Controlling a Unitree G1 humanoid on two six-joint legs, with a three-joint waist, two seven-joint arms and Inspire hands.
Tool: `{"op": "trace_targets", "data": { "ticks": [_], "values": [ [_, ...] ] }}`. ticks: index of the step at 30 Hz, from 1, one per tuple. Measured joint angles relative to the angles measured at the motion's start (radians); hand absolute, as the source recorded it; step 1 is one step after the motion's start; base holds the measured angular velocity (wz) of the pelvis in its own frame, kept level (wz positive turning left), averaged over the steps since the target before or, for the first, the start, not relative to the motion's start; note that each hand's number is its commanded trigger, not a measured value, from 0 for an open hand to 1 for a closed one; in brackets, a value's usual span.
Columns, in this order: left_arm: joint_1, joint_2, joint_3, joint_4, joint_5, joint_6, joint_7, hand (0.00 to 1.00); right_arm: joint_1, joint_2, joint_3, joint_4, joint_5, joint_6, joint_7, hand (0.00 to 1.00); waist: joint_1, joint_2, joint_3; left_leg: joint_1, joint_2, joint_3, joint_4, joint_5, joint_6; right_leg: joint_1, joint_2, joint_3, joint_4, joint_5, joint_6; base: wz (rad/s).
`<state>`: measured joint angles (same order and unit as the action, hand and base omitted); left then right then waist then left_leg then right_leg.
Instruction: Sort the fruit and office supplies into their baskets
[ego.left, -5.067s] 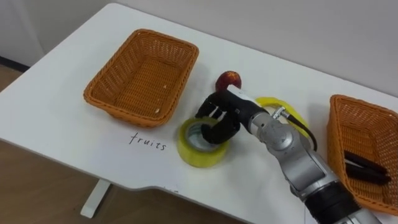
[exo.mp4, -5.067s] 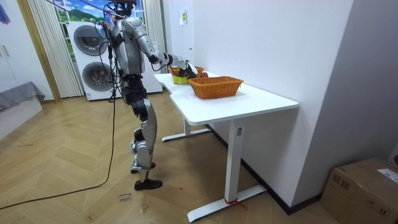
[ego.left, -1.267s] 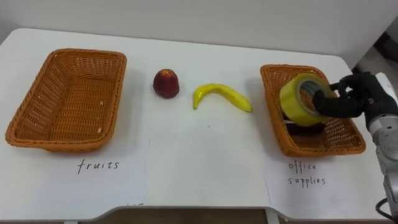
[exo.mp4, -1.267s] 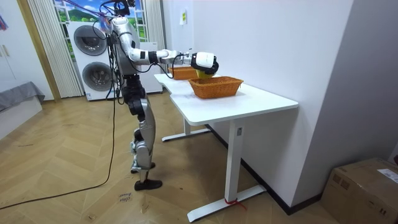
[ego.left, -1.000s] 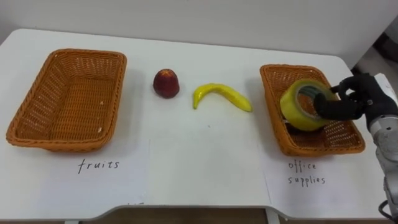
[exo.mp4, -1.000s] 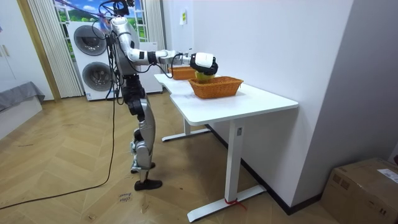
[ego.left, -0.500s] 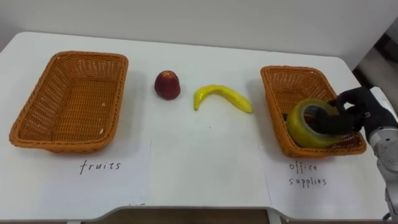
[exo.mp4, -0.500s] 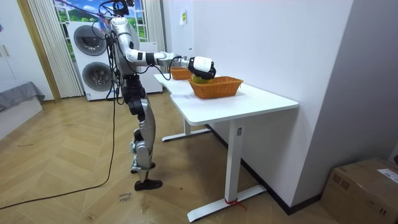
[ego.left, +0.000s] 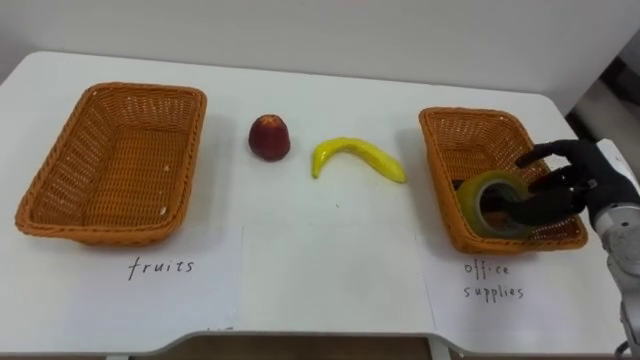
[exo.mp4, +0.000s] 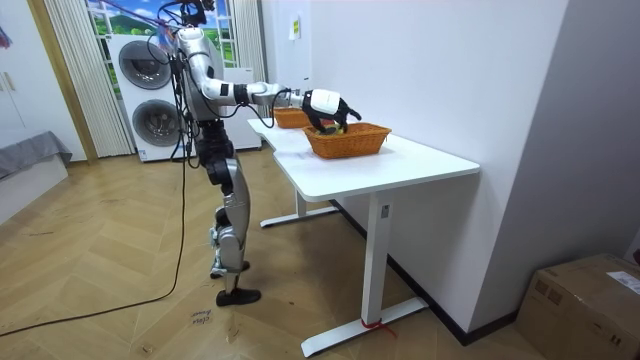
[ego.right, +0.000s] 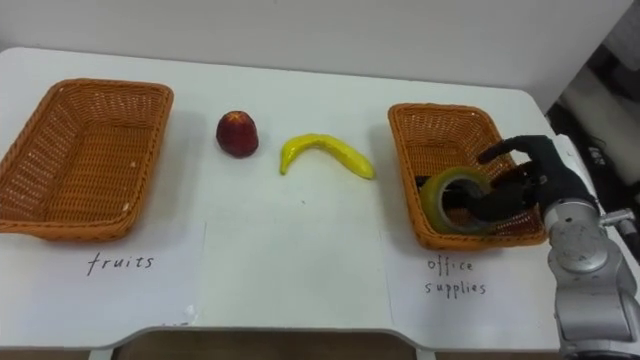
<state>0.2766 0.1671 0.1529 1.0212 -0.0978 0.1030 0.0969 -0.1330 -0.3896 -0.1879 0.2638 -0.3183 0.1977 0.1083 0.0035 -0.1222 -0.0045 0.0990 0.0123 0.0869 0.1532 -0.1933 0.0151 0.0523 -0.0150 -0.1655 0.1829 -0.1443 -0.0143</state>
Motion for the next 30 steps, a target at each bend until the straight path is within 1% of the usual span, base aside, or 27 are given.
{"op": "trace_targets", "data": {
  "ticks": [9, 14, 17, 20, 22, 23, 30],
  "values": [
    [0.000, 0.000, 0.000, 0.000, -0.004, 0.000, 0.000, 0.00, 0.000, 0.000, 0.000, 0.000, 0.001, 0.000, 0.000, 0.00, 0.000, 0.000, 0.0007, 0.000, 0.000, 0.002, -0.001, 0.000, 0.000, 0.000, 0.000, 0.000, -0.001, 0.000, 0.000, 0.00],
    [-0.004, 0.000, 0.000, 0.000, -0.007, 0.000, 0.005, 0.00, 0.000, 0.000, 0.000, -0.002, 0.077, 0.000, -0.019, 0.00, 0.005, -0.003, 0.0031, 0.000, 0.001, 0.008, -0.004, 0.000, 0.000, -0.003, 0.002, 0.013, 0.000, 0.000, 0.000, -0.02],
    [-0.014, 0.001, 0.000, -0.001, -0.007, 0.000, 0.008, 0.00, -0.001, 0.000, 0.000, -0.011, 0.097, 0.000, -0.031, 0.00, 0.009, -0.005, 0.0022, -0.001, 0.002, 0.018, -0.006, 0.000, 0.000, -0.008, 0.003, 0.017, 0.002, 0.000, 0.000, -0.07],
    [-0.009, 0.002, 0.001, -0.001, -0.007, 0.000, 0.010, 0.00, -0.001, 0.000, 0.000, -0.028, 0.119, 0.000, -0.045, 0.00, 0.012, -0.006, 0.0017, -0.001, 0.002, 0.021, -0.008, 0.000, 0.000, -0.012, 0.004, 0.026, 0.003, 0.000, 0.000, -0.06],
    [-0.010, 0.002, 0.001, -0.001, -0.007, 0.000, 0.012, 0.00, -0.001, 0.000, 0.000, -0.045, 0.118, 0.000, -0.052, 0.00, 0.007, -0.006, 0.0018, -0.001, 0.005, 0.024, -0.009, 0.000, 0.000, -0.013, 0.005, 0.026, 0.003, 0.000, 0.000, -0.02],
    [-0.011, 0.002, 0.002, -0.001, -0.007, 0.000, 0.016, 0.00, -0.001, 0.000, 0.000, -0.057, 0.118, -0.001, -0.054, 0.00, 0.007, -0.006, 0.0021, -0.001, 0.009, 0.026, -0.010, 0.000, 0.000, -0.015, 0.006, 0.026, 0.003, 0.000, 0.000, -0.04],
    [-0.016, 0.001, 0.010, -0.001, 0.000, 0.000, 0.029, 0.00, 0.002, 0.000, 0.000, -0.123, 0.115, -0.005, -0.055, 0.00, 0.006, 0.004, 0.0082, -0.005, 0.009, 0.021, -0.010, -0.003, -0.001, -0.020, 0.008, 0.025, 0.003, 0.000, 0.000, 0.00]
  ]
}}
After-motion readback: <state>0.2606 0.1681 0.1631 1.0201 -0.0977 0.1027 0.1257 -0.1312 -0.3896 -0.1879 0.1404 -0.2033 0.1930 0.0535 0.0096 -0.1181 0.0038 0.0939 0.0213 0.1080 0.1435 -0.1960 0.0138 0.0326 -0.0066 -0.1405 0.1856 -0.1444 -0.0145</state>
